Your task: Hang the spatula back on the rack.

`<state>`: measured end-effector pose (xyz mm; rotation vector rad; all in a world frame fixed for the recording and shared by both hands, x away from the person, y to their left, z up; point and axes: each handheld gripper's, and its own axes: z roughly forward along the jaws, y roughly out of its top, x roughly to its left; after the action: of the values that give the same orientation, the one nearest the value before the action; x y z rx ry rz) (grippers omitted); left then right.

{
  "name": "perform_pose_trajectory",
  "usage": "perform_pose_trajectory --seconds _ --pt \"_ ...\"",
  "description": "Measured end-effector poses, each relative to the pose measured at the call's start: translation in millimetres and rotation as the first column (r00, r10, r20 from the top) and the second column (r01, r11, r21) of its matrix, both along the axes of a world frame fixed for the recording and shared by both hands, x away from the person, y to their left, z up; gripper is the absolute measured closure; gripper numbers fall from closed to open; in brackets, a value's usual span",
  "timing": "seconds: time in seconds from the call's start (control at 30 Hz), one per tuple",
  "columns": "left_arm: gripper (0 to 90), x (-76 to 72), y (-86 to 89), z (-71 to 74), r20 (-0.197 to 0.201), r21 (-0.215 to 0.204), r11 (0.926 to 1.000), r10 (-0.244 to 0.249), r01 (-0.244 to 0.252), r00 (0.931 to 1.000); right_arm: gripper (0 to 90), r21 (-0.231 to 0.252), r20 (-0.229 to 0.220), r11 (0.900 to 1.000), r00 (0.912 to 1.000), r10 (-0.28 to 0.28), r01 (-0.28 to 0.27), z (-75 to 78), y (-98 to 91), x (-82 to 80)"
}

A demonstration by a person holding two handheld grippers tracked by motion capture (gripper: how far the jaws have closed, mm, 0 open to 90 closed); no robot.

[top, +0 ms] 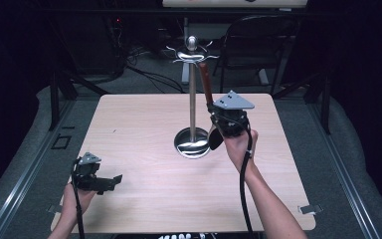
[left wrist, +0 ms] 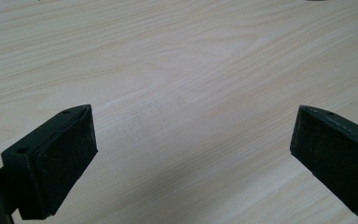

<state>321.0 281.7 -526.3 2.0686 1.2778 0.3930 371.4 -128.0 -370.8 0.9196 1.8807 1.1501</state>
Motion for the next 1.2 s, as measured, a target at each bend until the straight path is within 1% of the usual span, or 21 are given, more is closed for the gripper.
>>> perform_pose_trajectory --seconds 0.1,0.23,0.37,0.67,0.87,0.97,1.03,1.07,1.13,1.2 --pt "0.4 -0.1 -0.4 0.1 -0.001 0.001 1.0 -0.002 0.002 1.0 85.1 -0.007 0.009 0.9999 0.9999 -0.008 0.008 1.2 2.4 -1.1" --pt "0.4 -0.1 -0.2 0.1 0.0 0.002 1.0 -0.002 0.002 1.0 85.0 -0.017 0.003 0.9995 0.9997 -0.026 0.026 3.4 4.9 -0.6" --pt "0.4 -0.1 0.1 0.1 0.0 0.001 1.0 0.0 0.0 1.0 85.1 -0.031 0.017 0.9987 0.999 -0.041 0.041 5.1 7.4 -2.1" --pt "0.4 -0.1 -0.2 0.2 0.002 0.003 1.0 -0.001 0.0 1.0 85.1 -0.044 0.008 0.9972 0.9982 -0.06 0.06 5.9 10.4 -0.7" --pt "0.4 0.2 -0.5 0.1 0.001 0.006 1.0 -0.005 0.005 1.0 85.1 -0.047 -0.005 0.9966 0.9977 -0.068 0.068 7.3 9.5 2.7" --pt "0.4 0.2 -0.1 0.0 -0.001 0.006 1.0 -0.004 0.004 1.0 85.1 -0.039 -0.009 0.9968 0.9975 -0.07 0.069 8.3 8.0 4.9" --pt "0.4 0.3 0.0 -0.1 -0.001 0.005 1.0 -0.003 0.003 1.0 85.2 -0.035 -0.02 0.9965 0.9969 -0.076 0.075 8.9 6.4 6.4" --pt "0.4 0.2 0.0 0.0 -0.001 0.005 1.0 -0.004 0.004 1.0 85.1 -0.025 -0.022 0.9967 0.9967 -0.078 0.078 8.3 5.9 7.5" --pt "0.4 0.0 0.0 0.1 0.0 0.005 1.0 -0.004 0.004 1.0 85.1 -0.024 -0.039 0.9965 0.996 -0.081 0.08 7.5 4.0 9.4" --pt "0.4 0.1 -0.1 0.2 -0.002 0.009 0.9999 -0.006 0.006 1.0 85.1 -0.02 -0.045 0.9967 0.9958 -0.079 0.078 6.6 2.9 10.4"
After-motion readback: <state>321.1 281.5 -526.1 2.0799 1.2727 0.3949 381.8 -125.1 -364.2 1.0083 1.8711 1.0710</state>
